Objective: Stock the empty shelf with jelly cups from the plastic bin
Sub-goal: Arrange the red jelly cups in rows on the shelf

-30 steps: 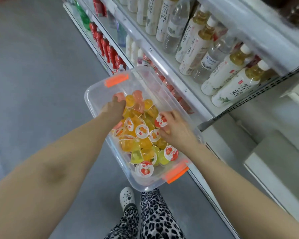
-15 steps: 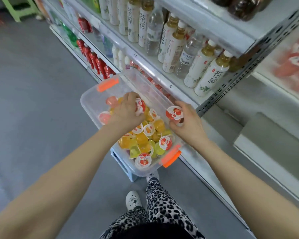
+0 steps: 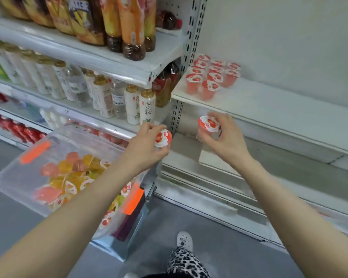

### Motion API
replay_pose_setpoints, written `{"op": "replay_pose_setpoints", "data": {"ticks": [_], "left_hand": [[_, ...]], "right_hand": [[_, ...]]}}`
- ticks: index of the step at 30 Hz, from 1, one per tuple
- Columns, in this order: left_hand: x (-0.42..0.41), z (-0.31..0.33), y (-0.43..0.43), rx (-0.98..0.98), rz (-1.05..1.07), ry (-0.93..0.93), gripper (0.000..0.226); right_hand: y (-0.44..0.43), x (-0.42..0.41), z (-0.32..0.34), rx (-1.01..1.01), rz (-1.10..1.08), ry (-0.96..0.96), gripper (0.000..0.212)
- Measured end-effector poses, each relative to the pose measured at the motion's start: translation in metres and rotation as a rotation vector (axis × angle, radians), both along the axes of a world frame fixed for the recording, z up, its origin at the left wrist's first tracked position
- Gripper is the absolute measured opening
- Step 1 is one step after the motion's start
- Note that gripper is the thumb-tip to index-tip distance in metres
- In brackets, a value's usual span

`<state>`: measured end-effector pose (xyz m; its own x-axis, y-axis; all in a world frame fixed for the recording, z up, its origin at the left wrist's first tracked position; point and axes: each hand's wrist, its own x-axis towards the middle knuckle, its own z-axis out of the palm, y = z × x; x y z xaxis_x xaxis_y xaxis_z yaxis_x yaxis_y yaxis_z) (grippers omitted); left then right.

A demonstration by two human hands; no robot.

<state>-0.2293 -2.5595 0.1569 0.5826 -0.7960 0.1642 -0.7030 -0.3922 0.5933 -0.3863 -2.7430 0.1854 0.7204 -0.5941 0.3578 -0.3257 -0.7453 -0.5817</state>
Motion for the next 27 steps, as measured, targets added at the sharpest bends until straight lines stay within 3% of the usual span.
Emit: {"op": "replay_pose_setpoints", "data": {"ticks": [6,9,17,27], "left_hand": [[-0.009,0.03,-0.082,-0.038,-0.073,-0.099,0.059],[-0.009,0.044,-0.117,-0.047,-0.113,-0.182,0.054],[-0.006,0.068,-0.176,-0.002,-0.072,-0.518,0.065],[0.0,0.068,-0.205,0.037,-0.05,-0.58,0.067]], "right_hand": [[-0.083,-0.016,0.045,-0.022,-0.124,-0.034,0.035],[-0.123,-0.012,0.06,-0.02,-0.146,0.015,0.036],[-0.193,0.031,0.056,-0.024,-0.114,0.201,0.04],[-0.219,0.061,0.033,-0.055,-0.016,0.164,0.042]]}}
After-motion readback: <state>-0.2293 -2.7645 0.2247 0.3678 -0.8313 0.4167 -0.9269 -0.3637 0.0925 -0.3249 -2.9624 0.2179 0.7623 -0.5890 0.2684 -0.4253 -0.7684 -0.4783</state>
